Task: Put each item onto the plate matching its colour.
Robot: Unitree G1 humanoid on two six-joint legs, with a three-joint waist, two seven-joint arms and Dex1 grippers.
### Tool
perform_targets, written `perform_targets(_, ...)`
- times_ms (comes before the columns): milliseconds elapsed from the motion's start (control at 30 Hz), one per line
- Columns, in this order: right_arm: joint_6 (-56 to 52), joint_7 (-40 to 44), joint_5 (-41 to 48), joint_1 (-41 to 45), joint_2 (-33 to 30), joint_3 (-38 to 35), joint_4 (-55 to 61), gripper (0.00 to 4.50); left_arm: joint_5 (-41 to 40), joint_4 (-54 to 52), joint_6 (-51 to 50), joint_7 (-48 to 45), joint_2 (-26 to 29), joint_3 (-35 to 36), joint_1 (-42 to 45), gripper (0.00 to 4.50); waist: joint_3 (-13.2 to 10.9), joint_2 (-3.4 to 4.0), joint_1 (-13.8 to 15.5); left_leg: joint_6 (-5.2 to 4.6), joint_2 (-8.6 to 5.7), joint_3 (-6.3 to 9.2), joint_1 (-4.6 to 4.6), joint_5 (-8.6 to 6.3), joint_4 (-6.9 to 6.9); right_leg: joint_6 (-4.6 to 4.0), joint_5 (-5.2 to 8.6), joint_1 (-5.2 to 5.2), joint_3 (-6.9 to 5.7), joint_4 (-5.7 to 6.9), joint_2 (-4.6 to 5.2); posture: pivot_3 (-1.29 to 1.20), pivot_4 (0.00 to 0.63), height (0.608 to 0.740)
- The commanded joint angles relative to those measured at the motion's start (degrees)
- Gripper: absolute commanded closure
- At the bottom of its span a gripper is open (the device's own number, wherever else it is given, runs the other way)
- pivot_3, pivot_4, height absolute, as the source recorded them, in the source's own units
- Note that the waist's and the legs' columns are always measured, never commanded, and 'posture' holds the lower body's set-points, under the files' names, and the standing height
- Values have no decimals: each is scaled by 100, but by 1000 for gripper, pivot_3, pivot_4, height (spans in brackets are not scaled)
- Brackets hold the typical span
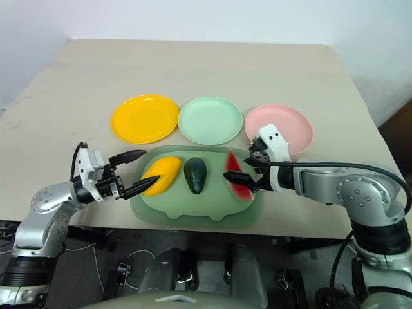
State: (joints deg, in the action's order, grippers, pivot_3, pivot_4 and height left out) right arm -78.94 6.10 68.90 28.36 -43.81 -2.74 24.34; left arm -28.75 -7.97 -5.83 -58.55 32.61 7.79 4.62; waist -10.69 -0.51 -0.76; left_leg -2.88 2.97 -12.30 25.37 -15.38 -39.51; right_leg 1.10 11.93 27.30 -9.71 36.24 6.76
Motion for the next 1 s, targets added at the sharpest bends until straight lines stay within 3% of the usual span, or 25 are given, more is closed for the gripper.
perform_targets(33, -242, -21, -301, 280, 27, 199, -72, 29, -7, -109, 113, 11, 39, 105, -25, 0, 0, 0, 0, 0, 0, 0, 0, 0, 0, 0, 0, 0, 0, 0, 0, 0, 150, 696)
perform_targets(600, -770, 537, -1602, 703, 305, 1033, -168, 29, -91, -480, -169, 314, 105, 113, 65, 0, 1, 1, -8, 0, 0, -3, 0, 0, 0, 2, -1, 2, 0, 2, 0, 0, 150, 696)
perform_targets(733, -743, 758, -1827, 702, 292, 1102, -124, 915, -89, -519, -188, 375, 102, 132, 49, 0, 1, 1, -9, 1, 1, -3, 0, 0, 0, 2, 0, 3, 0, 2, 0, 0, 150, 696)
perform_targets(933, -700, 1010, -2164, 703, 321, 1290, -84, 915, -100, -544, -218, 413, 120, 166, 38, 0, 3, 0, -15, 1, 1, -3, 0, 0, 1, 2, 0, 3, 0, 2, 0, 0, 150, 696)
perform_targets(1000, -657, 1119, -2250, 714, 317, 1362, -22, 1295, -115, -559, -228, 414, 136, 189, 30, 0, 3, 0, -15, 1, 1, -3, 0, 0, 1, 1, 0, 3, 0, 2, 1, 0, 150, 696)
